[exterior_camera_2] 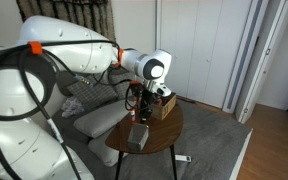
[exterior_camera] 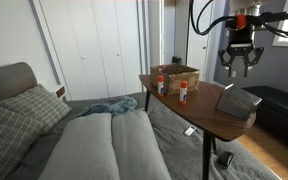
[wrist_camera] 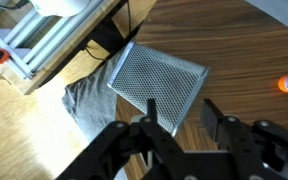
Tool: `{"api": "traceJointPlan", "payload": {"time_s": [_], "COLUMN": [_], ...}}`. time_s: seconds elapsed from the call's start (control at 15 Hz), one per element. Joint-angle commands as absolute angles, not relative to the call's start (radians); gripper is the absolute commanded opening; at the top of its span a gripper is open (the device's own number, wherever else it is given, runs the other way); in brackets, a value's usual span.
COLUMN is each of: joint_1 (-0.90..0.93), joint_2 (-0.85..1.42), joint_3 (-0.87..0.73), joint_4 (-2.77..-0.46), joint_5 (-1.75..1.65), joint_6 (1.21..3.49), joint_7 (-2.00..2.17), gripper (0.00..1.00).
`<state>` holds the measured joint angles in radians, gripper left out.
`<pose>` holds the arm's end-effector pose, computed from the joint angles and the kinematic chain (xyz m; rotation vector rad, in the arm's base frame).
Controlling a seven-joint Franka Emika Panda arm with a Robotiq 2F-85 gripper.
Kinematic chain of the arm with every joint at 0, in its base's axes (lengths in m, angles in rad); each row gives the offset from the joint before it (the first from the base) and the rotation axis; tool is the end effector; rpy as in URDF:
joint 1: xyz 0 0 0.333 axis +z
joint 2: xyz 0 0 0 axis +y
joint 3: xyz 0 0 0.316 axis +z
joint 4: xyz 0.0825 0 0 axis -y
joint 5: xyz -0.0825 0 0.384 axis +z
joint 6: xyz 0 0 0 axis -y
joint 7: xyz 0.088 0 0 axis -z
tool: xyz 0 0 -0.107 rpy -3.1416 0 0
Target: Remove the paper glue stick from the desktop pen and pencil basket facing up bottom, flip the desktop pen and pencil basket to make it stand upright and move the paper glue stick inside the desktop pen and pencil basket
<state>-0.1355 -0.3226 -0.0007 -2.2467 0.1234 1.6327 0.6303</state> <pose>0.4185 -0.0448 0.4763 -2.8210 1.1797 0.4808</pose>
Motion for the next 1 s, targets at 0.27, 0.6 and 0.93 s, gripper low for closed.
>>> {"api": "traceJointPlan", "payload": {"time_s": [0.27,0.6,0.93], "joint_1": [-0.088,-0.051,-0.033], "joint_2": [-0.170,-0.109,-0.076], "joint_3": [0.089,0.082,0.076], "joint_4": [-2.156,-2.132,-2.117], "joint_5": [-0.074,-0.125,-0.143], "joint_6": [1.494,1.433,1.379], "joint_7": [0.854,0.883,0.891], "gripper": [1.00,0.72,0.82]}}
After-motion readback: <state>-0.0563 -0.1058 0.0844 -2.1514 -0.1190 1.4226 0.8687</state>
